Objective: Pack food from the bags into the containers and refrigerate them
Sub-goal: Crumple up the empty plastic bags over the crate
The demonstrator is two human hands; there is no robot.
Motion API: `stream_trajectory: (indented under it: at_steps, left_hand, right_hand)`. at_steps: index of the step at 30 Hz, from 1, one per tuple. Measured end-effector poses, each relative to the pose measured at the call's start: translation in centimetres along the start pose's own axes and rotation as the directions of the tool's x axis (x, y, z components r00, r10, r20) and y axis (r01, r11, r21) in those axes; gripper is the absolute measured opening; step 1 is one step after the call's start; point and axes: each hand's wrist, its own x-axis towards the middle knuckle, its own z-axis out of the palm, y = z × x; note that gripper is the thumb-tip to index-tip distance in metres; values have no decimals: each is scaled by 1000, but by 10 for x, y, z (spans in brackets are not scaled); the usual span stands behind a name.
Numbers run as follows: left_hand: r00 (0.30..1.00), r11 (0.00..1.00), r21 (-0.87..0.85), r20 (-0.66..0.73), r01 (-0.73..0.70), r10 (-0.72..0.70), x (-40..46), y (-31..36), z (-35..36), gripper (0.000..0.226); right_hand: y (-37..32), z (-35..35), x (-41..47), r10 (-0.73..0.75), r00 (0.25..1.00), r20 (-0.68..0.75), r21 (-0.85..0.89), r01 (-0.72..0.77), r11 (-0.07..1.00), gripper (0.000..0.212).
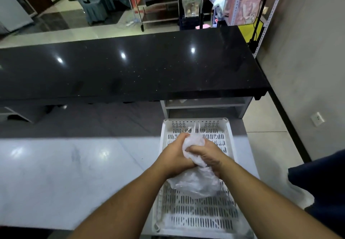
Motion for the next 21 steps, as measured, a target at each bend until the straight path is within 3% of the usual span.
stream_trajectory:
  at_steps: [2,4,6,7,9,11,14,15,18,19,21]
  left_hand:
    - [997,1000,1,-69,21,-21,0,7,-4,47]
    - [993,1000,-4,-114,21,-21,0,11,-10,33]
    - [993,1000,-7,-117,27,-28,0,17,-19,25]
    - [994,999,-25,-104,27,-29,0,19,-24,23]
    - [998,991,-133,-61,27,-36,-2,23,-33,19]
    - [998,947,-318,-24,45,-55,-9,33,-37,13]
    - [997,858,-514,-64,10,-50,-10,49,-36,18]
    - [994,876,-482,-107,-20,-36,-8,53,-35,23]
    - [961,997,-79,-277,-14,-8,3,48,-31,7]
    - [943,999,-49,-332,12,-28,3,43,-28,8]
    - [891,986,-158,-437,60,-125,-2,41,-25,13]
  right_hand:
    - [-5,2,-7,-64,997,-29,43,66,997,49]
    - [-9,1,-13,-179,982,-67,-56,175,983,39]
    - [-17,-5,-18,-383,914,-135,-281,335,899,23]
    - [-23,-11,-19,-468,863,-191,-344,388,855,26]
    - [-38,-22,-21,-522,822,-228,-344,433,833,27]
    - [-52,-21,-27,-388,919,-76,-257,358,898,29]
    - [-61,-7,-36,-23,995,97,86,15,996,58]
    - [-59,-2,-37,13,991,135,197,-39,980,60]
    - [-51,10,-40,66,982,179,409,-135,902,57]
    - [-46,12,-42,64,973,221,444,-159,882,57]
    - [-45,18,-45,42,961,273,450,-167,877,51]
